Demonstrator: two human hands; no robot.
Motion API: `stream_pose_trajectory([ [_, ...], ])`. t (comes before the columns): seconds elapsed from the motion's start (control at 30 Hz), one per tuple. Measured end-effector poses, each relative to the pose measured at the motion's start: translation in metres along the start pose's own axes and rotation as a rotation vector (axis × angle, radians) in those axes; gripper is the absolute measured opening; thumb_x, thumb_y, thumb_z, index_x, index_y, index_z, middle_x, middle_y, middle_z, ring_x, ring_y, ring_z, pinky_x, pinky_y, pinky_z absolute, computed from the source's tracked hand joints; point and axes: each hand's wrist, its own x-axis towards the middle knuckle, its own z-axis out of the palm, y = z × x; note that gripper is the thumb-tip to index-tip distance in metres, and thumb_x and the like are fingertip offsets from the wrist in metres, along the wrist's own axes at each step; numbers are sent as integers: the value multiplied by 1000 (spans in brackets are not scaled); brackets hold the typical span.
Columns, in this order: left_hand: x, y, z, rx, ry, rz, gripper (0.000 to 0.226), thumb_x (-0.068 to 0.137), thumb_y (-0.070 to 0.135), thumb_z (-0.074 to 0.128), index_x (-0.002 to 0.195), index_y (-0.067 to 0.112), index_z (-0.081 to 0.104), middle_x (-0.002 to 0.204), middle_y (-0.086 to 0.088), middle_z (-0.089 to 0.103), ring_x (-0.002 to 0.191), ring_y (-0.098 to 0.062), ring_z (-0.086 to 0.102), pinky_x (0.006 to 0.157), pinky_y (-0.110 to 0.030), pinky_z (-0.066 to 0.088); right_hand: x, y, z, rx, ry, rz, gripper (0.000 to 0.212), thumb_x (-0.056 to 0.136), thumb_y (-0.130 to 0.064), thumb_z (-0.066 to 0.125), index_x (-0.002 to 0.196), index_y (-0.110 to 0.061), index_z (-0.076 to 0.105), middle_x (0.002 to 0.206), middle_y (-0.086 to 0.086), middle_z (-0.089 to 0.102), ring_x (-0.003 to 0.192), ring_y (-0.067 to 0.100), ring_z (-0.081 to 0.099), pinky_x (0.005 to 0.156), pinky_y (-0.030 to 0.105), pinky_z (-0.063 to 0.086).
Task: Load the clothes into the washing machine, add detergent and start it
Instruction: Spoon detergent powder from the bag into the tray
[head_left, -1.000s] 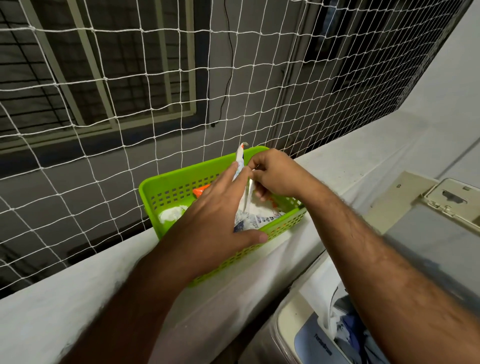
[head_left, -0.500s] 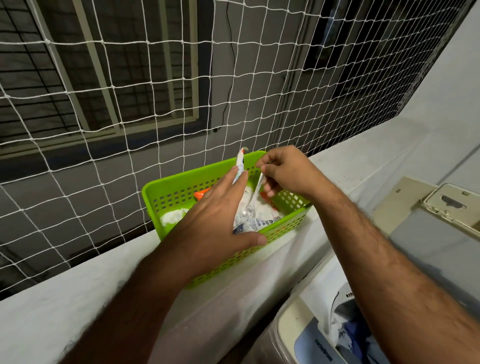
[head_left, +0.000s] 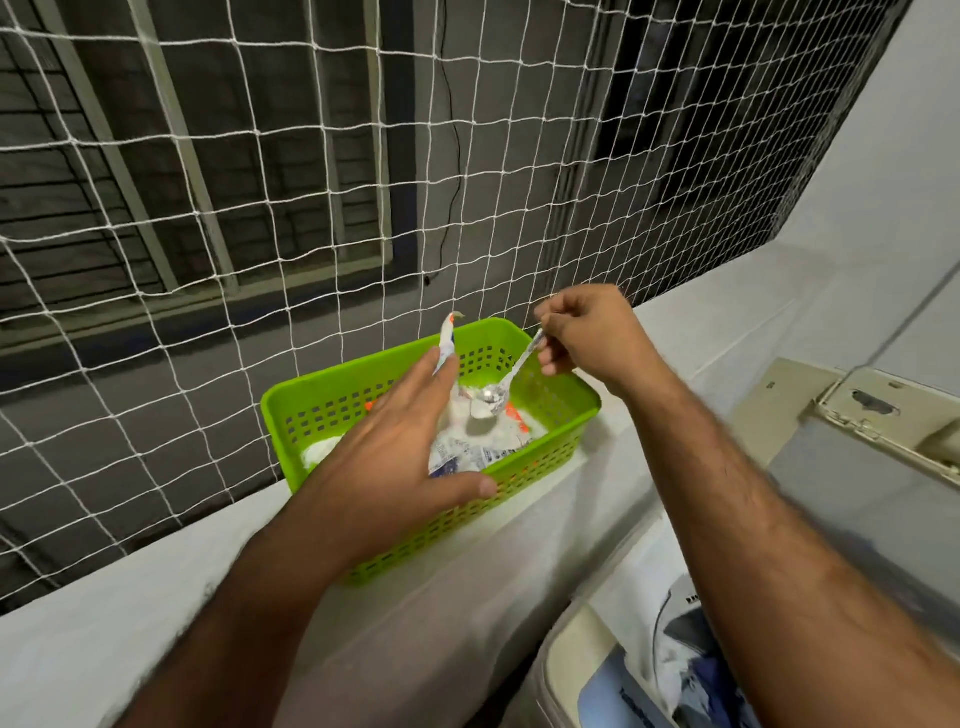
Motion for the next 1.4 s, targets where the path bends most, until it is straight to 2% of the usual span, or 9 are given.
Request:
stream_pose_trajectory([
  [0.2,-1,1,2,12,-18,-22,112,71,68,66,151,35,-6,158,18,-10,138,9,-5,106,-15,10,5,-2,33,-333,-158,-42,28,95,1,48,72,-13,57,59,14,66,56,31,69,61,46,62],
  [0.33,3,-3,-1,-10,-13,-64,112,71,63,70,151,34,-3,159,17,-6,146,-2,2,107,-16,11,-1,-4,51,-449,-207,-41,26,94,0,47,76,-16,58,63,16,70,49,25,69,52,39,60],
  [0.43,4,-3,0,-14,-22,-44,110,73,60,69,152,33,-3,159,16,-6,146,-2,2,108,-15,10,-8,-5,59,-373,-273,34,23,95,2,41,84,-11,55,59,16,64,36,16,59,36,23,47],
  [0.57,4,-3,0,-15,-24,-40,109,74,59,69,152,31,-3,160,14,-4,146,-2,1,106,-14,9,-11,-2,63,-286,-314,104,24,99,0,38,84,-11,53,56,13,61,38,15,59,41,26,48],
  [0.73,2,-2,0,-22,-6,-43,111,72,60,70,152,34,-3,159,16,-5,146,-3,3,105,-15,12,-2,-5,42,-185,-154,88,24,99,0,43,79,-10,54,53,13,62,41,23,59,55,43,57],
  [0.93,1,0,-2,-25,1,-38,113,70,67,68,151,37,-5,154,27,-9,144,0,3,105,-15,11,1,-6,6,10,31,64,21,100,0,46,81,-7,53,58,14,54,41,16,57,41,29,55],
  [1.13,7,12,-7,-6,79,-1,110,64,84,51,152,37,4,148,34,-10,130,15,0,105,-16,11,-6,2,-28,110,127,49,21,97,3,44,83,-6,56,62,15,56,41,14,59,45,29,57],
  [1.27,21,32,-3,0,136,53,107,62,83,36,152,32,9,157,23,-2,140,8,0,113,-23,12,-22,8,-62,183,191,41,19,98,2,46,85,-5,57,63,14,55,41,12,58,48,30,59],
  [1.4,38,69,20,31,152,167,105,67,80,33,153,22,15,160,10,6,136,11,-1,119,-31,-4,-48,25,-106,211,269,63,16,97,-1,52,84,-4,60,64,13,58,47,17,61,51,32,59],
])
